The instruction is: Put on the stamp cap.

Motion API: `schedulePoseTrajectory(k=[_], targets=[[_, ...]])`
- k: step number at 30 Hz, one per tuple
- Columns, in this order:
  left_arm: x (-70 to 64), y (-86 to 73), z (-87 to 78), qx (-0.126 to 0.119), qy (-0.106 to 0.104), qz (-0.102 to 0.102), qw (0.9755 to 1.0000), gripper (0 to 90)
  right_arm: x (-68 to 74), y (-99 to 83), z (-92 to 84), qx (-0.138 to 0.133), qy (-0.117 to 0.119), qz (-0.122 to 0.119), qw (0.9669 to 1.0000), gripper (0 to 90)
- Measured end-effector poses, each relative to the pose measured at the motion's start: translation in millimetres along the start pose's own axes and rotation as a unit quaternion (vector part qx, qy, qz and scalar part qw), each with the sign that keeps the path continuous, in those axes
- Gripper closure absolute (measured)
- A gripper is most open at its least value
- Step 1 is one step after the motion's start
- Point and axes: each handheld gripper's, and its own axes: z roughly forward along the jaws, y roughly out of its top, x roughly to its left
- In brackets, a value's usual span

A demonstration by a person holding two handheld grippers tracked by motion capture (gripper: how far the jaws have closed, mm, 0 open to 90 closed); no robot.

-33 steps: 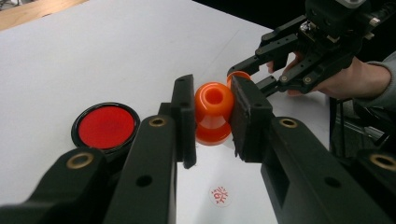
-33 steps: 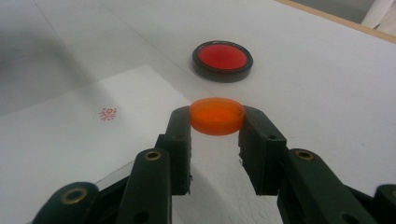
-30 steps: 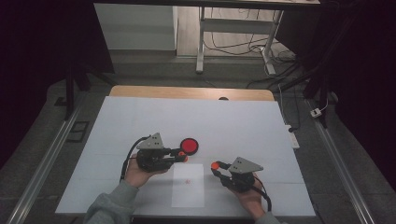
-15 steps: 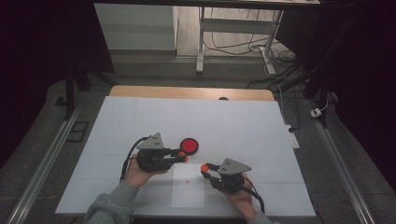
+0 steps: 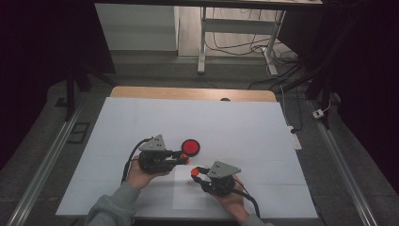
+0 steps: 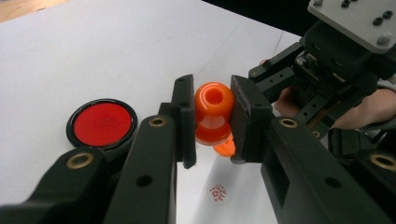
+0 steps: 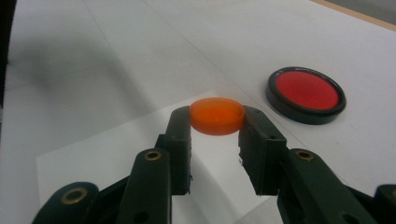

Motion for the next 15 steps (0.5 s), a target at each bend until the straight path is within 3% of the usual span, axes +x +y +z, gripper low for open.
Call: schedulePoseTrajectory(k=[15], targets=[[-2.4, 0.4, 0.8, -0.003, -0.002, 0.001, 1.0000, 72.3, 0.5, 1.3, -0.5, 0.002, 0.001, -0.001, 1.0000, 64.4]])
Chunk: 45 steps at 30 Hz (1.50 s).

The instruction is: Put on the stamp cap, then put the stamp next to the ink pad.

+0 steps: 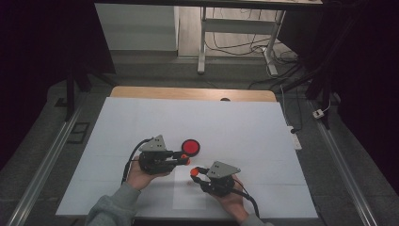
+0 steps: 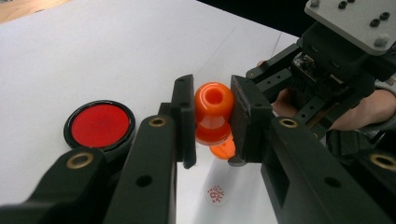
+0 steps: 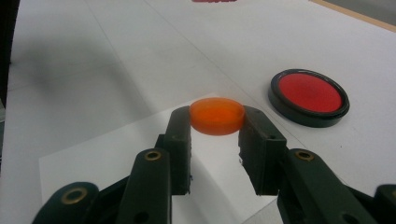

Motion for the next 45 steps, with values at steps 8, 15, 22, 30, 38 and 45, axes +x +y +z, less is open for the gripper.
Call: schedulePoseTrajectory(k=[8, 15, 22, 30, 38, 45], targets=[[-2.5, 0.7, 1.4, -0.001, 0.001, 0.001, 1.0000, 72.3, 1.0, 0.7, -2.8, -0.001, -0.003, -0.004, 1.0000, 64.5], [-1.0, 0.0, 3.9, -0.004, -0.003, -0.003, 1.0000, 72.3, -1.2, 0.8, -3.7, -0.007, -0.002, -0.002, 1.0000, 64.5], [-2.0, -0.6, 6.4, -0.004, -0.006, -0.003, 1.0000, 72.3, -1.9, 0.8, -4.7, -0.010, -0.002, 0.000, 1.0000, 64.5], [-2.5, -0.7, 8.2, -0.006, -0.010, -0.005, 0.9999, 72.3, -1.8, 0.9, -5.2, -0.014, -0.004, 0.002, 0.9999, 64.5], [-5.1, -1.8, 14.4, 0.000, -0.014, -0.003, 0.9999, 72.3, -1.3, 1.2, -5.5, -0.011, -0.004, 0.000, 0.9999, 64.5], [-7.1, -3.3, 19.8, 0.004, -0.017, -0.002, 0.9999, 72.3, -0.5, 1.6, -6.2, -0.013, -0.005, -0.002, 0.9999, 64.5]])
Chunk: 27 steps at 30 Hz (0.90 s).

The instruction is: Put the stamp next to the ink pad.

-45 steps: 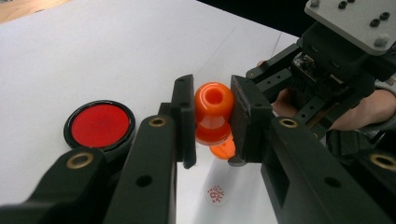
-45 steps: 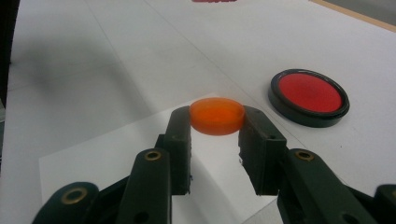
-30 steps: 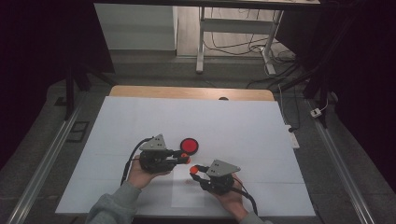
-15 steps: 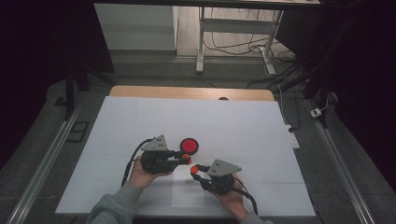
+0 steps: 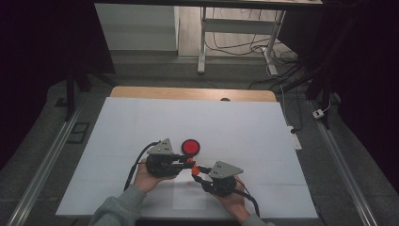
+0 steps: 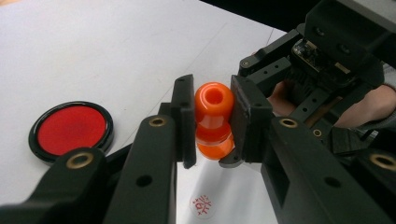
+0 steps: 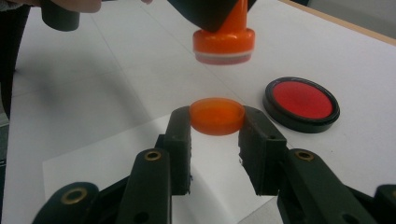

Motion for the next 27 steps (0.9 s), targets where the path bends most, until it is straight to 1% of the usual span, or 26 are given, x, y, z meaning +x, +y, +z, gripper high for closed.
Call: schedulePoseTrajectory(k=[8, 9, 11, 16, 27], targets=[[-1.8, -0.6, 4.3, 0.004, -0.003, 0.001, 1.0000, 72.3, 0.3, 0.3, 0.0, -0.005, 0.004, -0.001, 1.0000, 64.5], [-2.0, -0.7, 4.8, 0.004, -0.004, 0.001, 1.0000, 72.3, 0.8, 0.5, -0.4, -0.003, 0.001, -0.001, 1.0000, 64.5], [-2.5, -0.8, 5.8, 0.005, -0.004, 0.001, 1.0000, 72.3, 0.9, 0.7, -0.5, -0.005, 0.004, -0.001, 1.0000, 64.5], [-3.2, -1.4, 7.9, 0.009, -0.007, 0.001, 0.9999, 72.3, 1.2, 1.1, -0.9, -0.007, 0.002, -0.004, 1.0000, 64.5], [-3.6, -3.0, 10.7, 0.015, -0.008, 0.003, 0.9999, 72.3, 1.3, 1.5, -2.2, -0.011, 0.002, 0.001, 0.9999, 64.5]])
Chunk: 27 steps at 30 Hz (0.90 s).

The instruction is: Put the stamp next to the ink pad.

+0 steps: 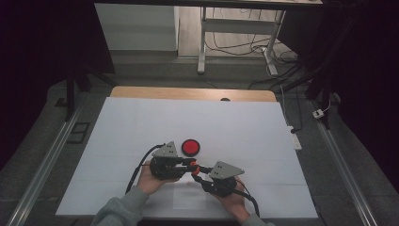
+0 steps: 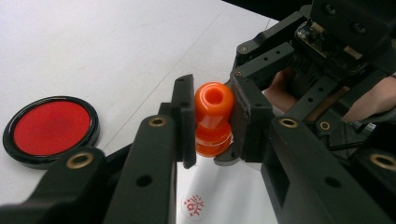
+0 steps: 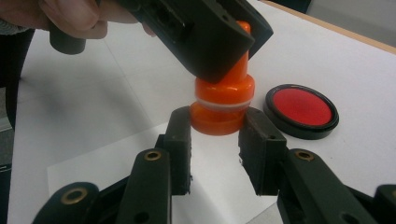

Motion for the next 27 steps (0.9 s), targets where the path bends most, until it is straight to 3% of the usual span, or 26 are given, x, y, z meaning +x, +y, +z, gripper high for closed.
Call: schedulePoseTrajectory(k=[27], targets=[[0.6, -1.5, 1.2, -0.004, -0.004, -0.006, 1.0000, 72.3, -1.8, 0.3, -1.4, -0.011, 0.003, 0.012, 0.9999, 64.5]])
